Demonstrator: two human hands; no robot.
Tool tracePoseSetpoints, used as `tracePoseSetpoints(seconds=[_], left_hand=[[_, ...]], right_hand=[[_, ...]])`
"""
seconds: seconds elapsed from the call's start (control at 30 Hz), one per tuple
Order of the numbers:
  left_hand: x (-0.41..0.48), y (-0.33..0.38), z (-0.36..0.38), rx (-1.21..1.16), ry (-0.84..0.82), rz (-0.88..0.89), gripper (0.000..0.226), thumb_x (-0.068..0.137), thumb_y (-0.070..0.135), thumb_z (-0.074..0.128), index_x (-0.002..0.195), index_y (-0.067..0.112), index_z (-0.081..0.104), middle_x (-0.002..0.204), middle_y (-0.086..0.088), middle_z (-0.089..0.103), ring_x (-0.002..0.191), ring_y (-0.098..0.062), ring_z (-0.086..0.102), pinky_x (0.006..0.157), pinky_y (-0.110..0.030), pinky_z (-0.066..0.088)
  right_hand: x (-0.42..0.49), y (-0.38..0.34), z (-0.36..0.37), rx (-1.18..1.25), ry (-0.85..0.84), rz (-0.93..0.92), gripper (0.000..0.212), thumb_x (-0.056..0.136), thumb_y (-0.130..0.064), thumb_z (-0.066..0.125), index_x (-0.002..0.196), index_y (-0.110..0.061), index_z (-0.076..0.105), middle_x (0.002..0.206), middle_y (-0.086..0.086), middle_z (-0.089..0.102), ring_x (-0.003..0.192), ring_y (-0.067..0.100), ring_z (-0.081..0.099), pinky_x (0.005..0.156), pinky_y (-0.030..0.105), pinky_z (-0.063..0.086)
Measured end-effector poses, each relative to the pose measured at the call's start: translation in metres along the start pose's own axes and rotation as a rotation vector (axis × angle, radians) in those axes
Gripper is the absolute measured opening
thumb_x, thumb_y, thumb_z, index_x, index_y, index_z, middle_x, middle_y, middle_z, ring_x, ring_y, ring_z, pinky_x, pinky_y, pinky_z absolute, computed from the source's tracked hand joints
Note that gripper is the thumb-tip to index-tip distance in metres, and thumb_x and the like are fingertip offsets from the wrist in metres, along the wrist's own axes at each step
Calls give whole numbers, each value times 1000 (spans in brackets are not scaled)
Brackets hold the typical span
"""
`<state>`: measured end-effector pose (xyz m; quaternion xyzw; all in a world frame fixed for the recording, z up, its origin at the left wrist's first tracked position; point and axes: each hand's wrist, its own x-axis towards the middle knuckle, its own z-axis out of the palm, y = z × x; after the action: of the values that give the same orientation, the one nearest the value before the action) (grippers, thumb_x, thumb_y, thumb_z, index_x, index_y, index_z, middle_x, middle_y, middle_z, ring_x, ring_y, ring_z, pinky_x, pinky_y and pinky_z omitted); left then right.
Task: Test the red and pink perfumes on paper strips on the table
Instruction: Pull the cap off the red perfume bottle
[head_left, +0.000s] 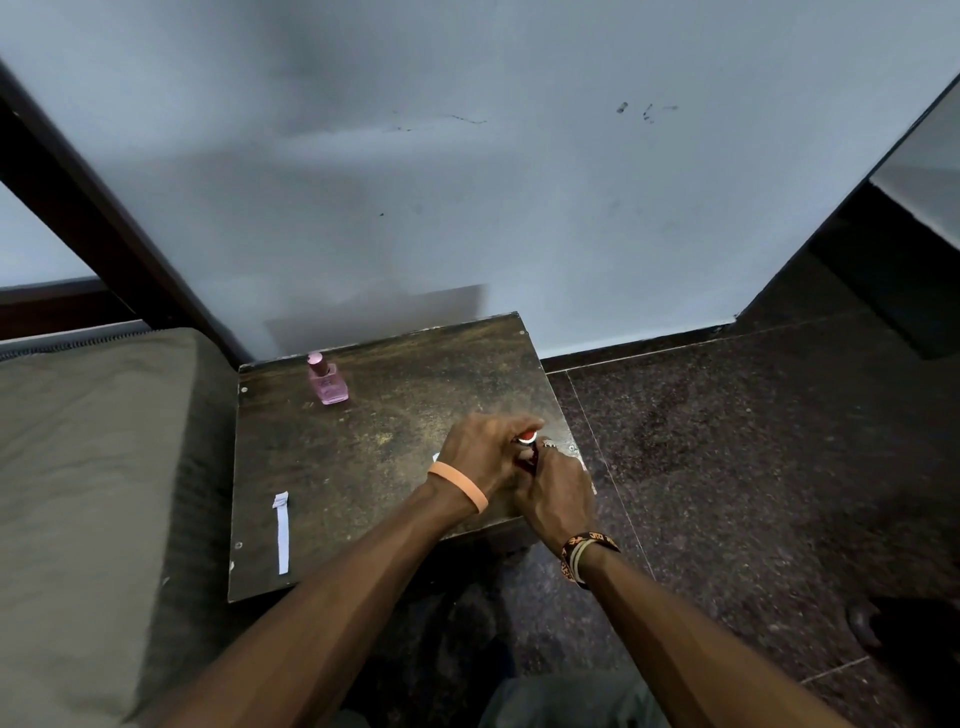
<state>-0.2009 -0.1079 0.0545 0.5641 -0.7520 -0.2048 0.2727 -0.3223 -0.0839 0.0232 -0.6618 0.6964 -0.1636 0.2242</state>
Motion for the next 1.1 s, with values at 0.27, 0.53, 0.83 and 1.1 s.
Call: tracePoseSetpoints(seconds=[0.27, 0.53, 0.83, 1.1], left_hand=[[-2, 3, -2, -58, -78, -44, 55, 76, 7, 73, 128, 20, 58, 125, -5, 64, 111, -19, 61, 97, -28, 44], [-6, -11, 1, -94, 51, -194, 34, 63, 34, 84, 94, 24, 74, 89, 2, 74, 82, -13, 68, 77, -34, 55], [5, 3, -2, -103, -112, -79, 43, 81, 5, 67, 122, 19, 63, 118, -4, 68, 109, -20, 63, 95, -28, 49], [-5, -1, -1, -64, 39, -69, 51, 65, 20, 83, 114, 18, 68, 109, -5, 71, 99, -19, 67, 88, -24, 48]], right_hand=[[1, 1, 3, -4, 6, 3, 14, 88, -23, 55, 98, -13, 57, 86, 10, 68, 81, 34, 64, 66, 40, 51], [2, 2, 4, -34, -12, -12, 20, 88, -24, 57, 103, -13, 57, 91, 11, 69, 86, 33, 65, 70, 40, 51], [1, 2, 7, -12, 8, 15, 16, 86, -22, 54, 97, -11, 59, 87, 12, 69, 81, 35, 64, 66, 41, 51], [1, 2, 7, -14, -10, -5, 12, 87, -19, 56, 97, -14, 56, 84, 8, 67, 77, 30, 64, 62, 37, 49]])
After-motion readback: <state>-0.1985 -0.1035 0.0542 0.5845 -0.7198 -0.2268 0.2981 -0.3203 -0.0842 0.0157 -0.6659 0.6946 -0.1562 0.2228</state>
